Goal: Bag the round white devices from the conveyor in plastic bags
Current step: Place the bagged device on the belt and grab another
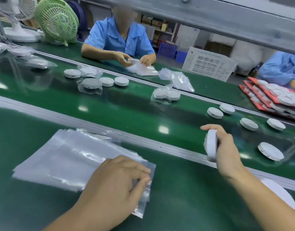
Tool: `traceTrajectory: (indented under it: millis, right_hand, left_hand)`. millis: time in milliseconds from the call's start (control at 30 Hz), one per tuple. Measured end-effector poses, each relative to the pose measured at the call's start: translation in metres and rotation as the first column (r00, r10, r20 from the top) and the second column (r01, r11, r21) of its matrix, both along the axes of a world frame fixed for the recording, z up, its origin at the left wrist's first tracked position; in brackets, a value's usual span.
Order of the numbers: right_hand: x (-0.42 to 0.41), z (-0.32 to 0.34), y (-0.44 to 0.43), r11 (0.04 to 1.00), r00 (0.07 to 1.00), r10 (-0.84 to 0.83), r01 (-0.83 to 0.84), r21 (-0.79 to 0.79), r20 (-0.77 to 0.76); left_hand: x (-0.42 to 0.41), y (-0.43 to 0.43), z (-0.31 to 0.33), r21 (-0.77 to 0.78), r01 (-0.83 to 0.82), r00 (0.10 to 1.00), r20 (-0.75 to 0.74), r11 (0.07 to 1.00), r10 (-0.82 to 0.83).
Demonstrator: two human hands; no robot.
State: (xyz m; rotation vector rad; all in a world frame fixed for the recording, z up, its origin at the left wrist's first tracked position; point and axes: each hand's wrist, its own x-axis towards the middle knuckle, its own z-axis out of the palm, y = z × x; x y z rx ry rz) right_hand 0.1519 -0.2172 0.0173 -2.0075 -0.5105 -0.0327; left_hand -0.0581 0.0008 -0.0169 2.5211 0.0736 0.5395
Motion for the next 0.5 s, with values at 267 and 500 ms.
traceTrajectory:
  millis: [267,500]
  right_hand:
    - [-0.093,-0.024,0.004,0.865,0.502,0.468,-0.428,-0.261,0.727]
    - [-0.093,-0.032,0.002,0.916,0.623,0.240,-0.400,0.040,0.744]
  left_hand:
    - [-0.007,-0.013,0.013,-0.413,-0.032,0.997,0.057,0.910,0.061]
    - [-0.009,-0.001,0.018,-0.338,0.008,1.000,-0.001,0.941,-0.008]
